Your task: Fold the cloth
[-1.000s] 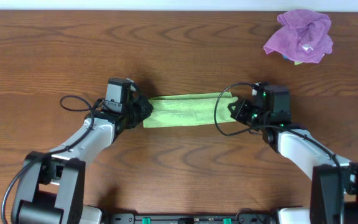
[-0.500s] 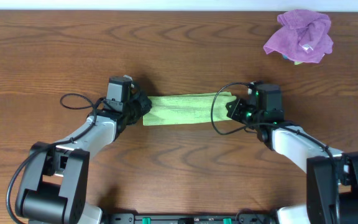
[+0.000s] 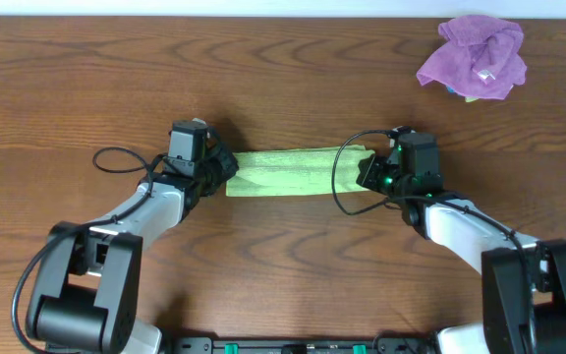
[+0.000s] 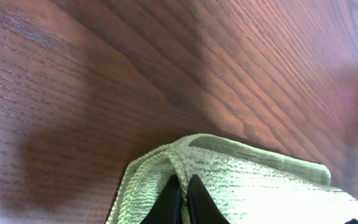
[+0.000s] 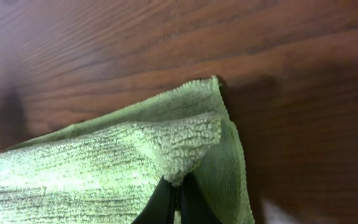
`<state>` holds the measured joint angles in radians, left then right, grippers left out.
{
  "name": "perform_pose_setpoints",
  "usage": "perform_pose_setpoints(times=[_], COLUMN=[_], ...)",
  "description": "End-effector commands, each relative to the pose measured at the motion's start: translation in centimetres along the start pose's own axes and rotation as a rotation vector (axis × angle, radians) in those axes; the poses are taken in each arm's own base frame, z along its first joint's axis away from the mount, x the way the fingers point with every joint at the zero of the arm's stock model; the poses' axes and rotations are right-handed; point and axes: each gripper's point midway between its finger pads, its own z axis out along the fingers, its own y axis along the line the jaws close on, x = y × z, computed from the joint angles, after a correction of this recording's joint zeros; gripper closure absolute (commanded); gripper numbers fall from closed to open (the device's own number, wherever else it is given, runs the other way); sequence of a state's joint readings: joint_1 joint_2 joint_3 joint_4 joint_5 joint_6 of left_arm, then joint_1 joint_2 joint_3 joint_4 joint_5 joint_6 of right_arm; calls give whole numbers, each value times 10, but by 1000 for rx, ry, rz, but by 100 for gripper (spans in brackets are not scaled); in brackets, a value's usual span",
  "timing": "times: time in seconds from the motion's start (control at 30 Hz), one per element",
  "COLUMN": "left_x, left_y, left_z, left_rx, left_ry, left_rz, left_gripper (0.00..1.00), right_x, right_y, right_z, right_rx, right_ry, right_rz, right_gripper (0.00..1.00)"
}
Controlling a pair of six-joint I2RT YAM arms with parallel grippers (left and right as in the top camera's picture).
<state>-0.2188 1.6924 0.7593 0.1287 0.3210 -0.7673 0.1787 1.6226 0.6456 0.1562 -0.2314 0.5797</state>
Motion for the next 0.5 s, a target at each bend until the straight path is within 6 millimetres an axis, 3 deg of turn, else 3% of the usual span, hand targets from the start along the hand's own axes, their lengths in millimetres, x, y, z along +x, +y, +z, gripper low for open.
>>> perform_pose_setpoints(times=[0.0,0.2,0.3,0.4,0.47], left_x=[-11,-14,-15,-17,-19], left_y=[20,21,23,24,24], left_z=[4,4,4,3,2], left_rx=[-71,-77,-81,-81,-76], left_ry=[-55,-68,-74,-76,-76], left_rz=[-30,-28,-30,-28,-29], left_gripper=[94,93,90,76,74], right_x=[-13,-5,-8,-10,-11], right_y=[-18,-22,-20,-15,-12], right_z=[6,16,16,16,16], right_rx=[93,88,80,54,37], right_ry=[-57,-29,-40,-48,-48], right_rz=[-14,-10,-12,-16,-18], right_gripper=[99,98,83,69,65])
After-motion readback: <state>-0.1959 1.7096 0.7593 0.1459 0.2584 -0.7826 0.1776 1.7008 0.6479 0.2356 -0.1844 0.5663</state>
